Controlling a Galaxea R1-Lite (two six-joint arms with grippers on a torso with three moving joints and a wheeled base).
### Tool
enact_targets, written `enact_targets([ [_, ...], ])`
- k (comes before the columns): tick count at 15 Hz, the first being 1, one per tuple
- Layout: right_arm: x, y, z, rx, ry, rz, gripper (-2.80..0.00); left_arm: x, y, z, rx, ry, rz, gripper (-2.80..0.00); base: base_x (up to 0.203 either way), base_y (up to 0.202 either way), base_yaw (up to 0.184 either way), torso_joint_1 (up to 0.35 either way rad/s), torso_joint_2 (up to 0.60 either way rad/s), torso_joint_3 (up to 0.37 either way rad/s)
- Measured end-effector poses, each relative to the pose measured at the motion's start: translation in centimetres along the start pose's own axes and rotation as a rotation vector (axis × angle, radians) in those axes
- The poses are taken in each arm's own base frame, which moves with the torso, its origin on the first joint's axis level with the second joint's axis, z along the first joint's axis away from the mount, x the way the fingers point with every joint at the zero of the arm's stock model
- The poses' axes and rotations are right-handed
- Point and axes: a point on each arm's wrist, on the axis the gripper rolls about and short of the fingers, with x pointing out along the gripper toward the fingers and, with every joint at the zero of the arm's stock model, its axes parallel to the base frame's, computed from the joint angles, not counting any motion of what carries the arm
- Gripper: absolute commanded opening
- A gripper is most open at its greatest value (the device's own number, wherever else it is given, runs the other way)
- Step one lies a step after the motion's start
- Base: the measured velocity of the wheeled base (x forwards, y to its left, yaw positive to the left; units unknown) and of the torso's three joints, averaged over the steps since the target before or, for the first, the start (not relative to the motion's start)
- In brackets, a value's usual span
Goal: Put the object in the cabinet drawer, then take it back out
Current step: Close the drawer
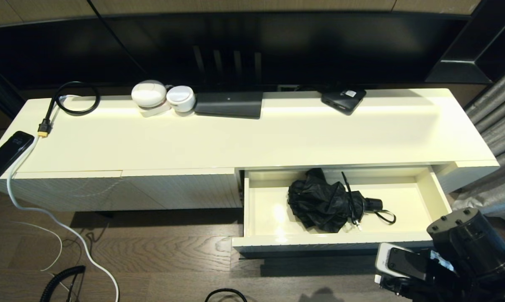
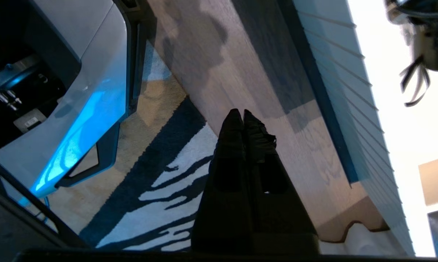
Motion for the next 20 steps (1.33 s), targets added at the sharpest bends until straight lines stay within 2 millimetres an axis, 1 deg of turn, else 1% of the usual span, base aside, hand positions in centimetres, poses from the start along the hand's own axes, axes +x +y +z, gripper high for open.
enact_targets([
  [5, 4.3, -0.2, 2.1, -0.008, 0.0, -0.001, -2.8, 0.0, 0.0, 0.0, 0.0, 0.0, 0.0, -2.8, 0.0, 0.0, 0.0, 0.0, 0.0, 0.0],
  [8, 6.3, -0.7, 3.4, -0.006, -0.024, -0.072, -2.8, 0.0, 0.0, 0.0, 0.0, 0.0, 0.0, -2.8, 0.0, 0.0, 0.0, 0.0, 0.0, 0.0],
  [10, 7.2, -0.9, 4.0, -0.002, -0.05, -0.12, -2.8, 0.0, 0.0, 0.0, 0.0, 0.0, 0.0, -2.8, 0.0, 0.0, 0.0, 0.0, 0.0, 0.0],
  [13, 8.0, -1.1, 4.3, -0.018, -0.055, -0.183, -2.8, 0.0, 0.0, 0.0, 0.0, 0.0, 0.0, -2.8, 0.0, 0.0, 0.0, 0.0, 0.0, 0.0],
  [16, 8.6, -1.2, 4.6, -0.022, -0.069, -0.218, -2.8, 0.0, 0.0, 0.0, 0.0, 0.0, 0.0, -2.8, 0.0, 0.0, 0.0, 0.0, 0.0, 0.0],
  [20, 9.2, -1.7, 5.4, 0.003, -0.112, -0.295, -2.8, 0.0, 0.0, 0.0, 0.0, 0.0, 0.0, -2.8, 0.0, 0.0, 0.0, 0.0, 0.0, 0.0],
])
